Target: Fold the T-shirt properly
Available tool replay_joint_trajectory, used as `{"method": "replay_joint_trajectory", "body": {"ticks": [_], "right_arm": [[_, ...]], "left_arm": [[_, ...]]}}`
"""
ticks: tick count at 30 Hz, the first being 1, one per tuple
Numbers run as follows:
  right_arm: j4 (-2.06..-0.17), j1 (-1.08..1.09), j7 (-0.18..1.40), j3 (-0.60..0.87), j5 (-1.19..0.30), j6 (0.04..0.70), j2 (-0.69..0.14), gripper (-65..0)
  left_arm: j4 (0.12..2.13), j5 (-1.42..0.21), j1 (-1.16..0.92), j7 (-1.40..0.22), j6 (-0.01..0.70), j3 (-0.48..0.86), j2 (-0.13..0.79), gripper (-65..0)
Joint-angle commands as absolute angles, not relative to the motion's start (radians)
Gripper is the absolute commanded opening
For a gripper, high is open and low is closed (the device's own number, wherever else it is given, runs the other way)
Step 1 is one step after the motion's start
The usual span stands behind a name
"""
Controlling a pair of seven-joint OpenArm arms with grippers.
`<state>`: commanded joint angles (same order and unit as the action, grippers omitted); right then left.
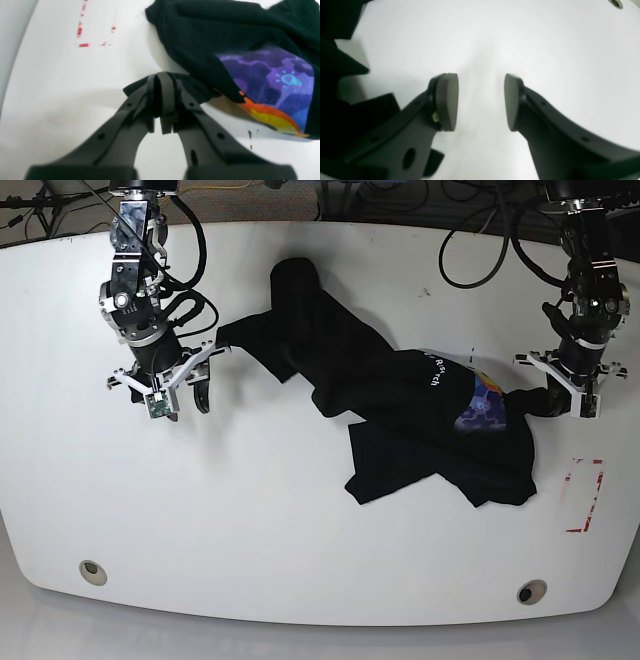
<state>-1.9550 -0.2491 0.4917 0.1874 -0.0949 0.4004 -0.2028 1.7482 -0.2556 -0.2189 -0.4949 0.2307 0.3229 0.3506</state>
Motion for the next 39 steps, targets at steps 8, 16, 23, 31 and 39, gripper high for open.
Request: {"method": "replay_joint_trajectory", "body": {"ticks": [8, 16, 23, 31, 39], "right_arm": [[-2.029, -0.349, 0.491, 0.17, -0.079, 0.525, -0.124, -34.7], [-1.927, -0.343, 0.491, 0.155, -0.092, 0.511, -0.067, -19.1], [-1.818, -0.288, 0.492, 0.069, -0.1, 0.481, -0.027, -15.2], [-1.788, -0.266, 0.507, 0.034, -0.106, 0.458, 0.018, -16.0], [-1.696, -0.187, 0.497, -0.006, -0.108, 0.444, 0.052, -15.2]], "left_arm": [[1.741, -0.256, -0.243, -0.501, 0.233, 0.349, 0.339, -65.0], [1.749, -0.254, -0.266, -0.5, 0.226, 0.363, 0.312, -64.9], [1.745, -0.253, -0.273, -0.509, 0.236, 0.348, 0.304, -65.0], [1.738, -0.251, -0.269, -0.51, 0.247, 0.342, 0.3, -65.0], [1.727, -0.252, -0.277, -0.515, 0.238, 0.347, 0.298, -64.9]]}}
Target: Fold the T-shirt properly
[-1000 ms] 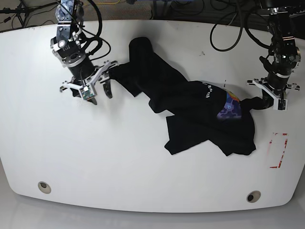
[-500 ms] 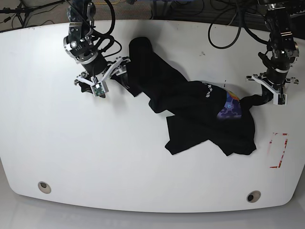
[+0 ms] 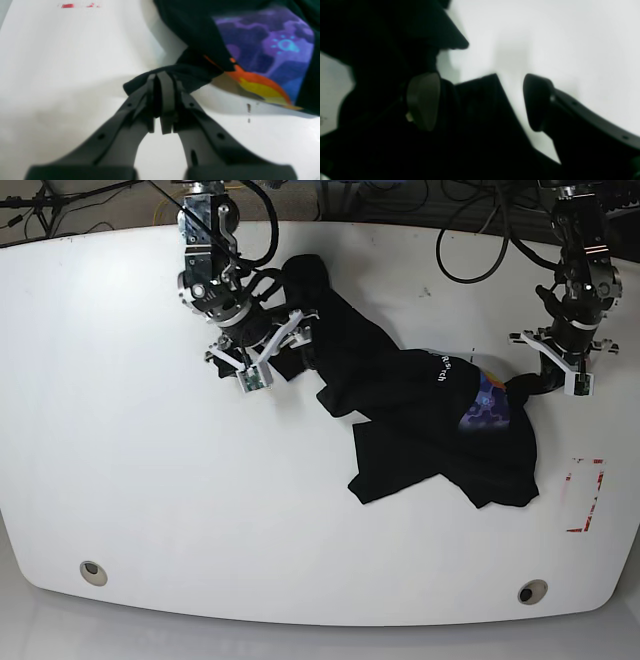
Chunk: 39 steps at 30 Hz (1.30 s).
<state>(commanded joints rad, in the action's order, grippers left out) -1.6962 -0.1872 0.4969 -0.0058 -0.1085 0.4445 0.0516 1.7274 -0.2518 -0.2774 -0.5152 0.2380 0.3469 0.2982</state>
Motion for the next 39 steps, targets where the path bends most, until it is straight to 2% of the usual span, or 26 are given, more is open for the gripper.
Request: {"method": "replay_joint_trajectory", "body": {"ticks": [7, 17, 29, 31, 33, 37, 39], "right_arm": [[-1.627, -0.149, 0.491, -0.033, -0.103, 0.459, 0.027, -15.5], [-1.612, -0.21, 0.49, -0.067, -0.102, 0.475, 0.001, -16.1], [-1.539, -0.16, 0.501, -0.03, -0.086, 0.485, 0.002, -18.6], [-1.548, -0.167, 0.502, -0.036, -0.087, 0.485, 0.007, -27.4], [-1.562, -0.175, 0.504, -0.039, -0.087, 0.491, 0.008, -31.4], [-1.614, -0.201, 0.505, -0.047, -0.089, 0.506, 0.012, -36.8], [-1.652, -0.22, 0.506, -0.055, -0.092, 0.515, 0.014, -37.5]], "left_arm": [[1.725, -0.249, -0.286, -0.52, 0.238, 0.347, 0.302, -64.6], [1.738, -0.248, -0.302, -0.518, 0.239, 0.35, 0.298, -64.5], [1.741, -0.252, -0.305, -0.515, 0.243, 0.347, 0.302, -64.0], [1.733, -0.251, -0.301, -0.515, 0.244, 0.346, 0.303, -63.6], [1.733, -0.251, -0.298, -0.512, 0.244, 0.346, 0.303, -63.7], [1.736, -0.254, -0.294, -0.509, 0.244, 0.347, 0.304, -63.7], [1.738, -0.257, -0.293, -0.509, 0.243, 0.347, 0.304, -63.7]]}}
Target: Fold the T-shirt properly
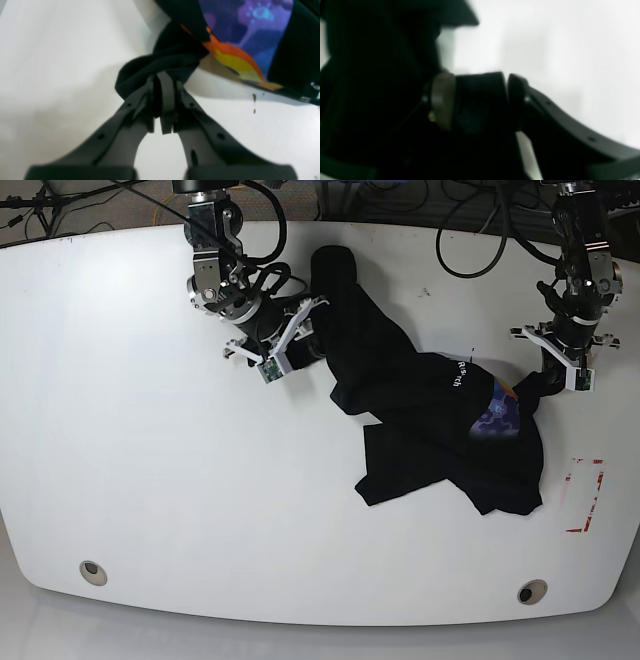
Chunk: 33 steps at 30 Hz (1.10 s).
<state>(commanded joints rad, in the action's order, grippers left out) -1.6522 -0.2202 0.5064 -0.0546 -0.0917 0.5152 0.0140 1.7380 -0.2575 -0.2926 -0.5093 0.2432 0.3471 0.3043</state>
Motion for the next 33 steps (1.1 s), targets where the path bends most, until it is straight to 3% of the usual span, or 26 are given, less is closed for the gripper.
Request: {"method": "replay_joint_trajectory", "body": {"ticks": [4, 14, 20, 26, 28, 33], "right_arm": [[-1.72, -0.254, 0.503, -0.089, -0.101, 0.513, 0.016, -41.6], [-1.688, -0.23, 0.501, -0.118, -0.092, 0.494, 0.02, -49.1], [-1.744, -0.216, 0.525, -0.117, -0.094, 0.492, 0.021, -58.6], [-1.783, -0.201, 0.558, -0.109, -0.097, 0.494, 0.018, -61.6], [-1.794, -0.203, 0.565, -0.1, -0.092, 0.497, 0.016, -64.6], [-1.795, -0.211, 0.559, -0.089, -0.09, 0.497, 0.012, -65.0]], "left_arm": [[1.735, -0.255, -0.293, -0.514, 0.241, 0.346, 0.305, -64.1], [1.732, -0.249, -0.295, -0.516, 0.242, 0.343, 0.307, -63.9], [1.736, -0.248, -0.291, -0.511, 0.241, 0.347, 0.304, -64.5], [1.738, -0.248, -0.291, -0.512, 0.241, 0.353, 0.304, -64.7], [1.744, -0.253, -0.293, -0.518, 0.261, 0.357, 0.305, -64.8], [1.742, -0.254, -0.293, -0.521, 0.29, 0.356, 0.305, -65.0]]}}
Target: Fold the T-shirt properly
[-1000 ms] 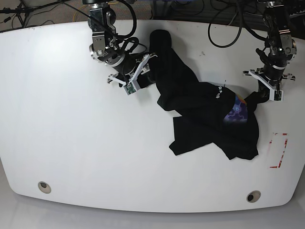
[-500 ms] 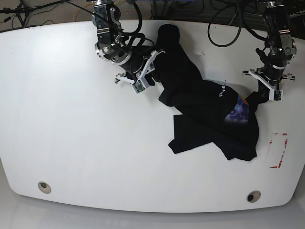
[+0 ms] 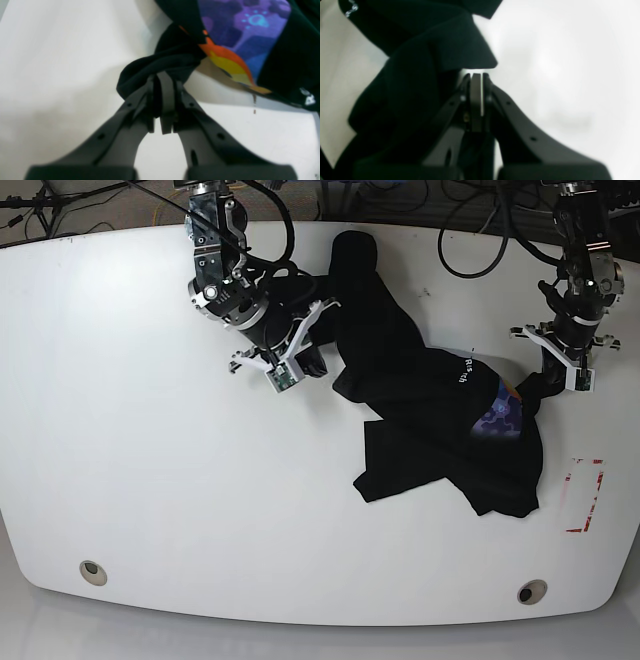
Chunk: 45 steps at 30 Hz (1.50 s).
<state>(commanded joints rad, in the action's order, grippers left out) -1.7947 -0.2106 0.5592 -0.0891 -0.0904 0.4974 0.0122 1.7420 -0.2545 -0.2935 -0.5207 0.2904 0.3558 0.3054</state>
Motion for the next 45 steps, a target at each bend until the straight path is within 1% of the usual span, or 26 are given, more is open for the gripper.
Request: {"method": "replay_joint_trajectory", "body": {"ticks": [5, 7, 10, 11, 12, 17, 24, 36, 38, 41, 43, 44, 45], "right_arm": [[-1.775, -0.223, 0.546, -0.07, -0.09, 0.501, 0.008, -65.0], [-1.742, -0.228, 0.542, -0.053, -0.089, 0.497, 0.005, -65.0], [-1.728, -0.229, 0.543, -0.052, -0.088, 0.497, 0.006, -65.0], [-1.771, -0.263, 0.579, -0.048, -0.07, 0.483, 0.001, -63.1], [-1.771, -0.268, 0.579, -0.044, -0.068, 0.483, 0.001, -63.1], [-1.774, -0.275, 0.579, -0.015, -0.068, 0.483, 0.001, -63.1], [-1.778, -0.278, 0.579, -0.01, -0.07, 0.483, 0.001, -63.1], [-1.883, -0.329, 0.579, -0.012, -0.076, 0.484, 0.001, -62.6], [-1.906, -0.348, 0.579, -0.013, -0.077, 0.484, 0.001, -59.6], [-1.926, -0.38, 0.579, -0.01, -0.077, 0.484, 0.004, -46.8], [-1.929, -0.407, 0.575, -0.01, -0.077, 0.484, 0.004, -35.5], [-1.929, -0.421, 0.573, -0.01, -0.077, 0.484, 0.004, -32.5], [-1.931, -0.432, 0.573, -0.01, -0.077, 0.484, 0.004, -31.4]], "left_arm": [[1.737, -0.254, -0.295, -0.524, 0.313, 0.356, 0.306, -65.0], [1.733, -0.253, -0.299, -0.521, 0.322, 0.376, 0.307, -64.9], [1.736, -0.255, -0.306, -0.523, 0.321, 0.379, 0.308, -64.8], [1.718, -0.236, -0.317, -0.545, 0.318, 0.378, 0.292, -62.2], [1.718, -0.236, -0.317, -0.545, 0.318, 0.38, 0.292, -62.1], [1.719, -0.236, -0.317, -0.545, 0.318, 0.406, 0.289, -62.1], [1.719, -0.236, -0.317, -0.545, 0.32, 0.414, 0.291, -62.1], [1.721, -0.236, -0.317, -0.545, 0.32, 0.415, 0.291, -62.1], [1.721, -0.236, -0.317, -0.545, 0.32, 0.415, 0.291, -62.1], [1.721, -0.236, -0.317, -0.545, 0.32, 0.415, 0.291, -62.1], [1.721, -0.236, -0.317, -0.545, 0.32, 0.415, 0.291, -62.1], [1.721, -0.236, -0.317, -0.545, 0.32, 0.415, 0.291, -62.1], [1.721, -0.236, -0.317, -0.545, 0.32, 0.415, 0.291, -62.1]]}}
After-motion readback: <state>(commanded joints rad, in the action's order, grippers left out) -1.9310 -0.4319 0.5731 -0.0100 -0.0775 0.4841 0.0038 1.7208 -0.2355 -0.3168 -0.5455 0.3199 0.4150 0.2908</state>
